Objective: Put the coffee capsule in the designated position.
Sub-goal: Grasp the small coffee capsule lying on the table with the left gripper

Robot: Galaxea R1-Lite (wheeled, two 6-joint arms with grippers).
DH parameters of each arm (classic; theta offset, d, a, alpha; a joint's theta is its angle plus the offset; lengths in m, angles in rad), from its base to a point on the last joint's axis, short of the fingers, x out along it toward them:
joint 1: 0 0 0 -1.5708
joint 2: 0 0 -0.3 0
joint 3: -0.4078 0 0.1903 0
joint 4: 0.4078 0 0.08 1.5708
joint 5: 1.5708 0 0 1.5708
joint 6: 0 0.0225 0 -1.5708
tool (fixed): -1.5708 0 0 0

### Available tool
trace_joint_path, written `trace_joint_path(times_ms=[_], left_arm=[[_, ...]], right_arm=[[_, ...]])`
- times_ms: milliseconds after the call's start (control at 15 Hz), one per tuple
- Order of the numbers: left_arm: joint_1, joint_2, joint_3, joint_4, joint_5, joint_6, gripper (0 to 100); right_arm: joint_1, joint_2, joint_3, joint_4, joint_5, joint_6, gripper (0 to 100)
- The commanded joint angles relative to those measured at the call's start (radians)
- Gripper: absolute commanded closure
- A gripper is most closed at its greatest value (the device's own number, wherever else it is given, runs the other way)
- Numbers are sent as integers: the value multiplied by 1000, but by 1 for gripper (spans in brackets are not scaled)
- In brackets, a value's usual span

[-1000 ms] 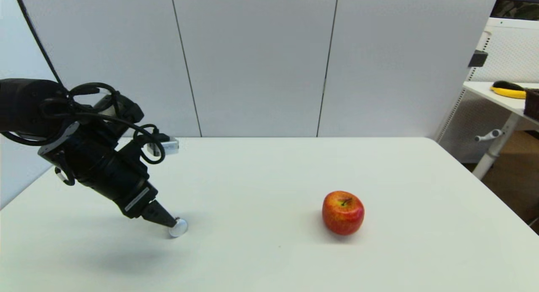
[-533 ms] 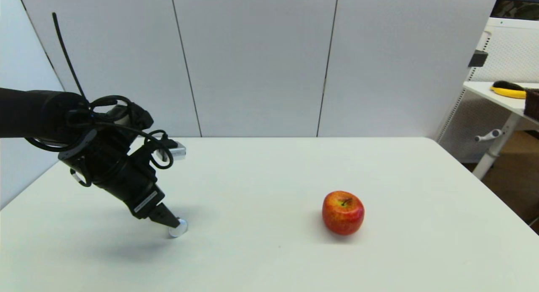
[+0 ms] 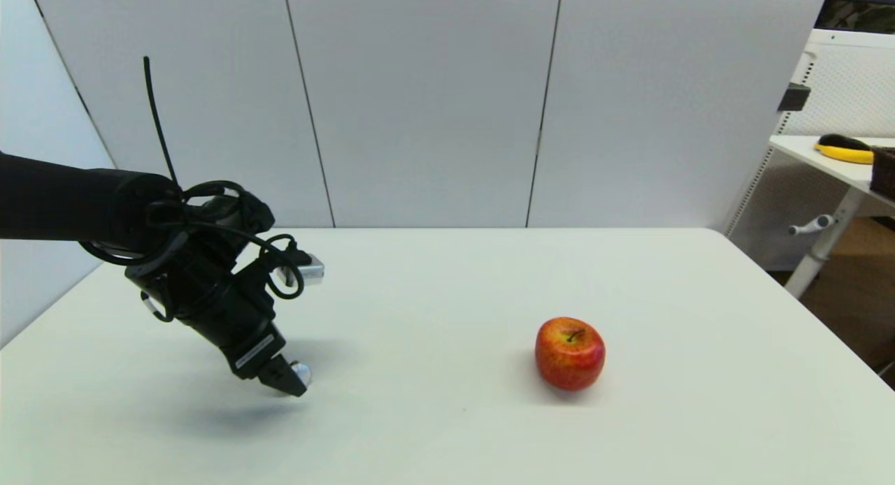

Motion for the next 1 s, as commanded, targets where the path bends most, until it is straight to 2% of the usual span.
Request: trace_joint_path(times_ms=[67,667,733,1000], left_arm=[[-31,1,1,5,0,-4,0],[-37,20,9,2,0,-4,0],[-37,21,9,2,0,-4,100],[-37,27,6,3,1,-3,100]], right_arm=[[1,1,0,0,0,0,0],[1,1,0,0,0,0,0],[1,1,0,0,0,0,0],[-1,1,0,0,0,0,0]])
